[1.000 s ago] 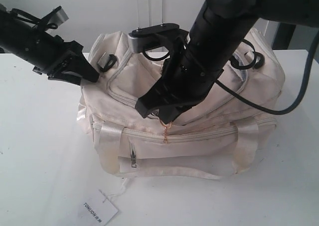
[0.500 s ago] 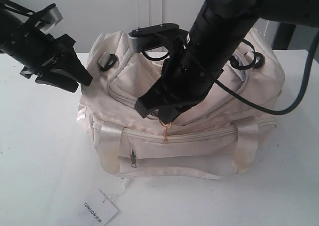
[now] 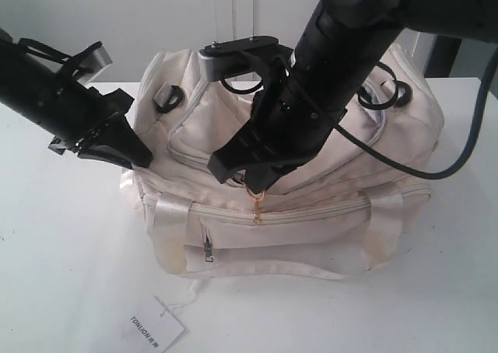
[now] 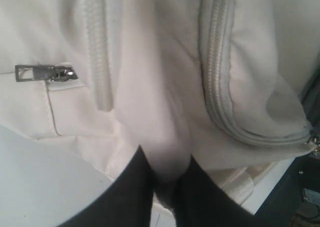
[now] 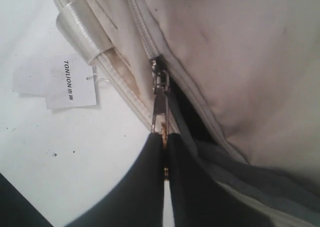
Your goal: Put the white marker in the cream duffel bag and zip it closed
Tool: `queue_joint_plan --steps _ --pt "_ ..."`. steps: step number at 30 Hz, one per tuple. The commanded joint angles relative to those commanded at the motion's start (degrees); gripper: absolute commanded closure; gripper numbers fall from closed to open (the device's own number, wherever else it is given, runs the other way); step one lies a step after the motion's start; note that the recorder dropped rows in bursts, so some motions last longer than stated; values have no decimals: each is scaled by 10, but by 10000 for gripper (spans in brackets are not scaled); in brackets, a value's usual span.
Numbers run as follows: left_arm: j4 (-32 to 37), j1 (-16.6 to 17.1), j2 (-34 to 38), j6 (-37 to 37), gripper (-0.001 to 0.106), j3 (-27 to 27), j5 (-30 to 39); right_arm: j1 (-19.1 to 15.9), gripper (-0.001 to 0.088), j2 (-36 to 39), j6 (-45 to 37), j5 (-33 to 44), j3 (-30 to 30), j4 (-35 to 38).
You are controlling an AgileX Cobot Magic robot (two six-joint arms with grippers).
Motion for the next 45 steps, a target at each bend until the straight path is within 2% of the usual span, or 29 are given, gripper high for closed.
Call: queue_joint_plan --steps 3,11,23,28,34,45 --pt "16 0 0 1 1053 0 2 0 868 -1 0 9 0 -6" --pt "35 0 0 0 1053 0 2 0 868 -10 8 67 0 -92" --pt "43 0 0 0 1053 0 -4 0 868 -41 109 76 0 -283" --pt "58 0 0 -1 1053 0 -8 -1 868 -57 122 76 0 -360" --pt "72 0 0 -1 1053 0 -9 -31 868 -67 122 76 0 -371" --pt "98 0 0 -4 1053 0 -14 -121 868 -73 122 76 0 -383"
